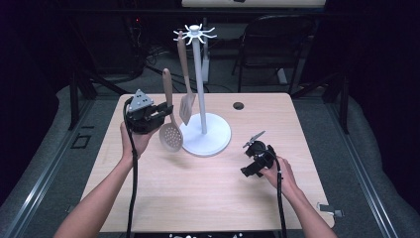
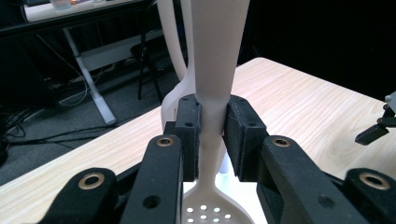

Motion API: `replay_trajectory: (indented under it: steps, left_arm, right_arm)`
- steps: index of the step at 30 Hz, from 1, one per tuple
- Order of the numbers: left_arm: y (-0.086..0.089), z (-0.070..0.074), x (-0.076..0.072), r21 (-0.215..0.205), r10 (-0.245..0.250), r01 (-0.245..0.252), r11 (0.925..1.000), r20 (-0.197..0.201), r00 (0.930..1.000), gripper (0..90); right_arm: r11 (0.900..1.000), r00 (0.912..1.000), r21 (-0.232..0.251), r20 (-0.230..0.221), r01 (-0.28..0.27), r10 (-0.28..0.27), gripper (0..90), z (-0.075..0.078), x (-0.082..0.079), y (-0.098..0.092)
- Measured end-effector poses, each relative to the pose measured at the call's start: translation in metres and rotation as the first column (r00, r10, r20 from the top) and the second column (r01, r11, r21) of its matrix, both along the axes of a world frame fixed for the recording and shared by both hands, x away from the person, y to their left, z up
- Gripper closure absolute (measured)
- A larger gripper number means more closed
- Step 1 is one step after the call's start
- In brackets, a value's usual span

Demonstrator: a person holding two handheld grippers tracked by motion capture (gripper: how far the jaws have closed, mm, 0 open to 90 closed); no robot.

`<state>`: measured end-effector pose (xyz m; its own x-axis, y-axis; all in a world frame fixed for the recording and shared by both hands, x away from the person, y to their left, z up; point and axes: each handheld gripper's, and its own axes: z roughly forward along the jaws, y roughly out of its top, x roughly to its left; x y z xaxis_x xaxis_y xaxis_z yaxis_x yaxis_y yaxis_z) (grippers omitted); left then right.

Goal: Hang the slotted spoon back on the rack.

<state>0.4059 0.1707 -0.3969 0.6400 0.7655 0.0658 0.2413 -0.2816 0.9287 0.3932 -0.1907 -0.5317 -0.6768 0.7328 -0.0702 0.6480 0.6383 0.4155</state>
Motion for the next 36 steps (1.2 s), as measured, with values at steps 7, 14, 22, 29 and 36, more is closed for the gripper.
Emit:
replay_trajectory:
  steps: [7, 14, 22, 29, 36]
  left_arm:
    - [-0.011, 0.007, 0.004, 0.009, -0.017, 0.017, 0.9998, 0.000, 0.9999, 76.0]
    - [-0.021, 0.014, 0.007, 0.015, -0.027, 0.027, 0.9995, 0.011, 0.9996, 76.0]
    - [-0.026, 0.025, 0.015, 0.009, -0.020, 0.020, 0.9998, 0.012, 0.9997, 76.0]
    - [-0.029, 0.031, 0.021, 0.008, -0.013, 0.013, 0.9999, 0.016, 0.9998, 75.9]
    - [-0.033, 0.040, 0.026, -0.003, -0.007, 0.008, 1.0000, 0.026, 0.9996, 75.9]
  right_arm:
    - [1.000, 1.0000, -0.004, 0.002, -0.002, 0.002, 11.5, 0.000, 0.000, -0.001]
    - [1.000, 1.0000, -0.002, 0.007, 0.002, -0.002, 11.5, 0.000, 0.000, -0.001]
    - [1.000, 1.0000, -0.001, 0.003, -0.001, 0.001, 11.6, 0.001, 0.000, -0.002]
    - [1.000, 1.0000, 0.000, 0.002, -0.002, 0.002, 11.6, 0.001, 0.000, -0.002]
    - [1.000, 1.0000, 0.008, 0.001, -0.003, 0.003, 11.6, 0.000, 0.000, -0.002]
